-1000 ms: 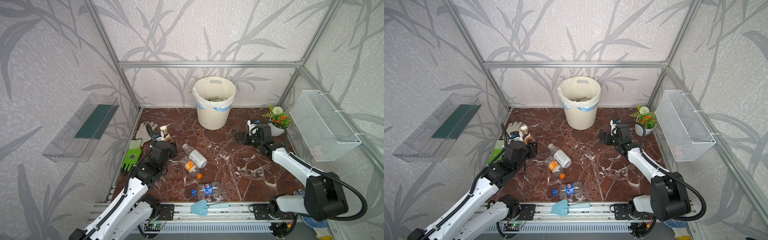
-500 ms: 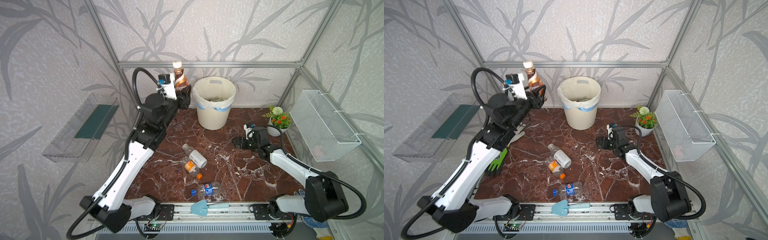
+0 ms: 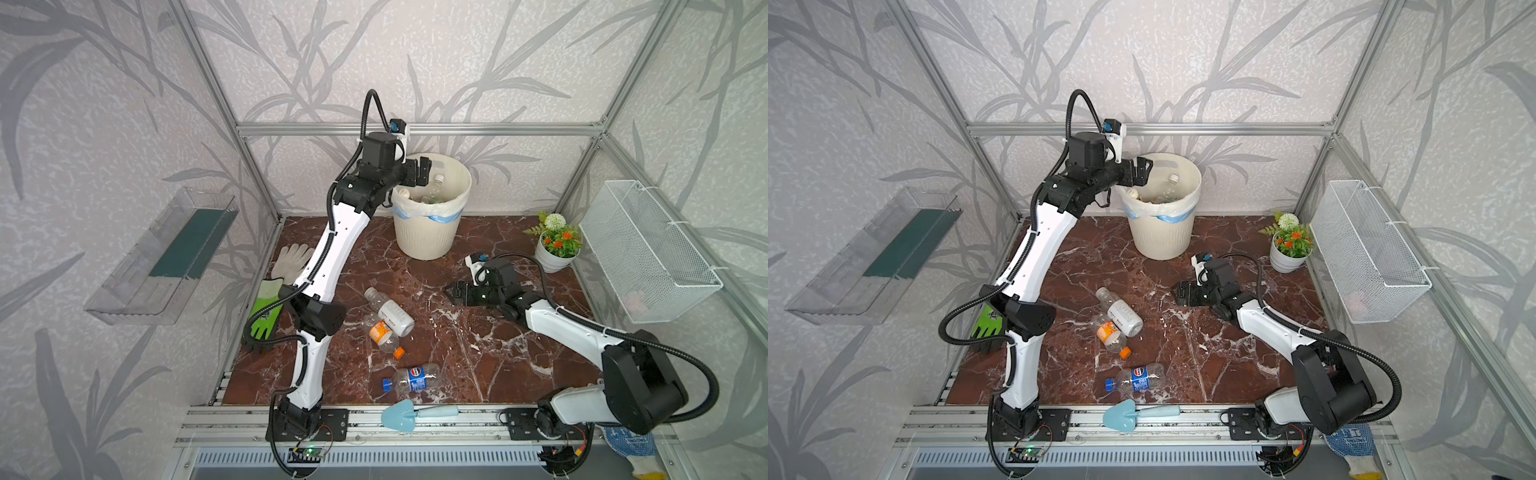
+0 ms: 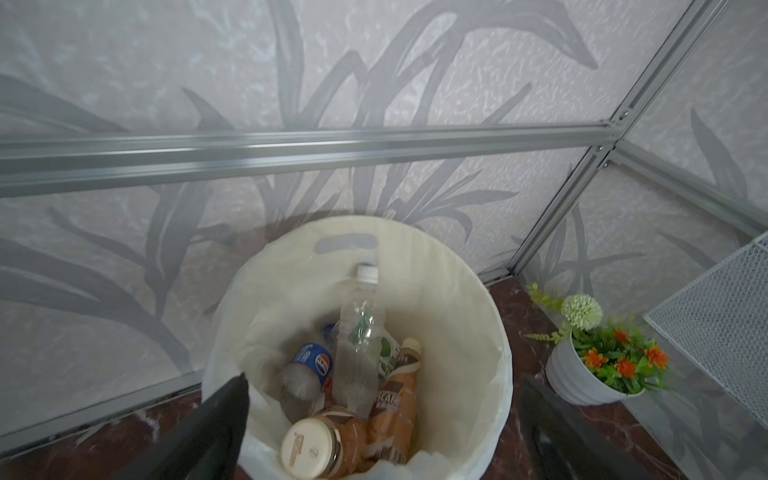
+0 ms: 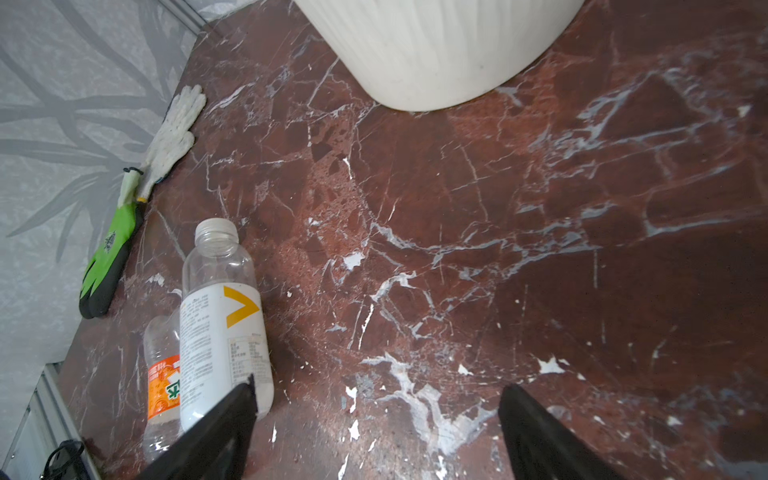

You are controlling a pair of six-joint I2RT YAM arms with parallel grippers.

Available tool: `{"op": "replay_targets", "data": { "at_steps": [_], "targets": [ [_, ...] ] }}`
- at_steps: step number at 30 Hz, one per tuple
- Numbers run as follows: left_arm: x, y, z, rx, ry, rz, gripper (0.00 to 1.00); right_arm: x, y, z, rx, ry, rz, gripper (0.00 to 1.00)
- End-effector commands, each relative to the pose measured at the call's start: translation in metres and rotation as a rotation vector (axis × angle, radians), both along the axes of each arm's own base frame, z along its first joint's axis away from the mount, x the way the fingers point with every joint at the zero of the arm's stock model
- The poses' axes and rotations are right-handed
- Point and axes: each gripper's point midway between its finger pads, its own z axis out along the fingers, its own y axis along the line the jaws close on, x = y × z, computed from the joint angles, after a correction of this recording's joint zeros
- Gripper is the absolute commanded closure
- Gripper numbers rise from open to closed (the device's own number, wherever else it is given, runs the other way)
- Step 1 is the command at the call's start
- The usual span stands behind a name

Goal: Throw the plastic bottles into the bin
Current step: 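Withdraw the left arm while the right gripper reaches toward the blue-capped Pepsi bottle, then grasp the blue-capped Pepsi bottle with the right gripper and lift it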

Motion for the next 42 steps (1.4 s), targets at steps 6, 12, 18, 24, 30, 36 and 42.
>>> {"op": "replay_targets", "data": {
  "at_steps": [6, 12, 18, 24, 30, 36, 42],
  "targets": [
    [-0.102, 0.125, 0.05, -0.01, -0.203, 0.25, 0.01, -0.025, 0.007, 0.025, -0.074, -0.041, 0.198, 0.08],
    [-0.138, 0.207, -0.036, 0.019, -0.07, 0.456, 0.01, -0.073, 0.037, 0.037, -0.156, -0.082, 0.479, 0.07],
    [-0.162, 0.23, -0.118, 0.072, 0.027, 0.509, 0.01, -0.137, 0.054, 0.027, -0.361, -0.1, 0.812, 0.07],
    [-0.161, 0.222, -0.151, 0.039, 0.061, 0.469, 0.01, -0.176, 0.058, 0.018, -0.521, -0.135, 1.011, 0.05],
    [-0.155, 0.218, -0.166, 0.023, 0.13, 0.459, 0.01, -0.206, 0.081, 0.001, -0.521, -0.116, 1.169, 0.05],
    [-0.154, 0.218, -0.168, 0.016, 0.139, 0.462, 0.01, -0.221, 0.101, -0.014, -0.585, -0.13, 1.273, 0.06],
    [-0.154, 0.217, -0.17, 0.014, 0.146, 0.459, 0.01, -0.225, 0.117, -0.026, -0.583, -0.132, 1.319, 0.08]
  ]
}}
